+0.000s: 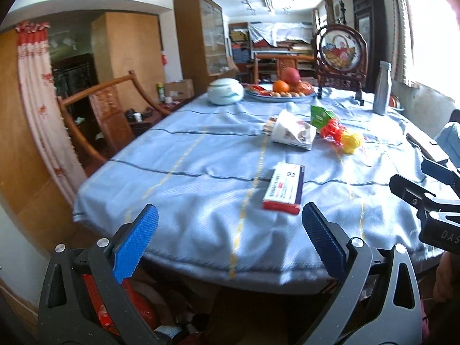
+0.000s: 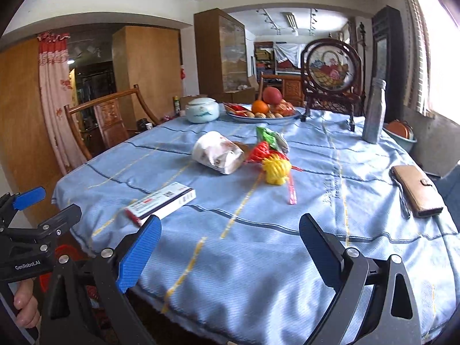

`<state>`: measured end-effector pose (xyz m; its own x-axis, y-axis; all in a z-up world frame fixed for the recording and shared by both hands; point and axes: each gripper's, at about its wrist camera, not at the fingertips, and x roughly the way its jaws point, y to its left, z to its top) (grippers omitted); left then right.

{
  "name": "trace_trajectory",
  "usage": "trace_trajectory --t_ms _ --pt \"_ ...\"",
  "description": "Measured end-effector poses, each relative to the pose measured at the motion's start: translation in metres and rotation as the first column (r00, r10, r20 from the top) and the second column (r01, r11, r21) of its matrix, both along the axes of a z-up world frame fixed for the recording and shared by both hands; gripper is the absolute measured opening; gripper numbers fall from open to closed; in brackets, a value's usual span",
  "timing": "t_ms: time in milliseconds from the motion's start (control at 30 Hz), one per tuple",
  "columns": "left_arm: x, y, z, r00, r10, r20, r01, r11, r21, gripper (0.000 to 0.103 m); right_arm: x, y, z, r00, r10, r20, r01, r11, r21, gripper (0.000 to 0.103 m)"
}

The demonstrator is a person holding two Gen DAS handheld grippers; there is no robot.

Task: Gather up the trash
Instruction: 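Move both grippers back over the table toward the white medicine box, then grasp the white medicine box with the left gripper while the right grasps the yellow net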

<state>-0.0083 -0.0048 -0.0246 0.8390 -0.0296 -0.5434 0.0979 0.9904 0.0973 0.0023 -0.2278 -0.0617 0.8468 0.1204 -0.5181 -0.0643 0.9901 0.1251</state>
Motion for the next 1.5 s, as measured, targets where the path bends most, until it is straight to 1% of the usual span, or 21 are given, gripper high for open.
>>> trace_trajectory --t_ms 267,333,400,500,567,600,667,700,733,767,833,967,1067,1133,1167,1233,1267,1300,1333,1400,1500 --pt "0.057 -0.025 -0.008 0.991 -0.099 -0.084 0.098 0.995 -0.017 0.096 0.042 -0.055 -0.004 0.997 -0.057 -0.060 0.064 0.990 0.128 0.095" --pt "0.071 -0.032 -0.013 0.985 -0.129 -0.111 0.127 0.992 -0.023 0.096 0.051 -0.063 -0.004 0.996 -0.055 -0.073 0.067 0.984 0.166 0.095" --pt "0.088 -0.041 -0.021 0.973 -0.170 -0.156 0.165 0.985 -0.045 0.096 0.060 -0.069 -0.006 0.995 -0.049 -0.086 0.065 0.979 0.192 0.095" --pt "0.107 -0.048 -0.034 0.953 -0.203 -0.223 0.191 0.979 -0.075 0.096 0.074 -0.071 -0.010 0.992 -0.042 -0.116 0.065 0.977 0.201 0.095" --pt "0.116 -0.051 -0.041 0.947 -0.197 -0.253 0.183 0.980 -0.078 0.096 0.082 -0.071 -0.011 0.990 -0.045 -0.135 0.070 0.980 0.189 0.095" --pt "0.121 -0.053 -0.045 0.947 -0.180 -0.265 0.168 0.983 -0.068 0.096 0.087 -0.071 -0.012 0.989 -0.046 -0.143 0.072 0.981 0.180 0.095" --pt "0.125 -0.053 -0.050 0.947 -0.161 -0.279 0.153 0.987 -0.050 0.091 0.096 -0.071 -0.012 0.986 -0.045 -0.160 0.071 0.984 0.161 0.095" --pt "0.127 -0.054 -0.052 0.944 -0.163 -0.287 0.156 0.987 -0.047 0.083 0.102 -0.070 -0.011 0.985 -0.043 -0.169 0.069 0.986 0.152 0.095" --pt "0.128 -0.054 -0.053 0.941 -0.169 -0.292 0.162 0.986 -0.048 0.072 0.109 -0.069 -0.010 0.983 -0.041 -0.178 0.066 0.988 0.140 0.095" --pt "0.129 -0.053 -0.054 0.940 -0.175 -0.292 0.168 0.984 -0.050 0.066 0.116 -0.067 -0.009 0.982 -0.036 -0.186 0.060 0.990 0.125 0.095" --pt "0.131 -0.050 -0.054 0.940 -0.179 -0.290 0.170 0.984 -0.055 0.047 0.130 -0.063 -0.007 0.980 -0.026 -0.196 0.045 0.994 0.096 0.095" --pt "0.135 -0.031 -0.047 0.951 -0.153 -0.268 0.134 0.987 -0.088 0.047 0.163 -0.053 -0.007 0.976 -0.005 -0.217 0.014 0.999 0.041 0.095" --pt "0.138 -0.017 -0.042 0.959 -0.117 -0.257 0.097 0.991 -0.090 0.047 0.179 -0.046 -0.013 0.972 -0.002 -0.234 0.006 1.000 0.016 0.095" --pt "0.140 -0.009 -0.039 0.962 -0.103 -0.253 0.082 0.992 -0.092 0.047 0.185 -0.043 -0.019 0.968 -0.003 -0.251 0.007 1.000 0.016 0.091" --pt "0.140 -0.005 -0.038 0.963 -0.098 -0.252 0.076 0.993 -0.095 0.047 0.188 -0.042 -0.024 0.964 -0.003 -0.266 0.008 1.000 0.020 0.085" --pt "0.142 -0.002 -0.037 0.964 -0.096 -0.250 0.072 0.992 -0.101 0.047 0.194 -0.044 -0.033 0.955 -0.007 -0.298 0.015 1.000 0.025 0.067" --pt "0.142 0.000 -0.037 0.964 -0.095 -0.247 0.071 0.992 -0.105 0.047 0.197 -0.046 -0.038 0.947 -0.010 -0.321 0.019 0.999 0.026 0.039" --pt "0.142 0.000 -0.037 0.965 -0.095 -0.245 0.070 0.992 -0.106 0.047 0.198 -0.049 -0.041 0.942 -0.010 -0.334 0.025 0.999 0.040 0.035" --pt "0.143 0.000 -0.037 0.965 -0.093 -0.245 0.068 0.992 -0.108 0.047 0.195 -0.054 -0.039 0.946 -0.010 -0.324 0.035 0.997 0.073 0.034" --pt "0.143 0.002 -0.036 0.964 -0.098 -0.249 0.068 0.990 -0.124 0.047 0.187 -0.058 -0.031 0.958 -0.008 -0.286 0.039 0.994 0.104 0.034" --pt "0.141 0.007 -0.031 0.965 -0.095 -0.243 0.060 0.987 -0.148 0.047 0.172 -0.055 -0.013 0.973 0.025 -0.230 0.008 0.990 0.139 0.034"
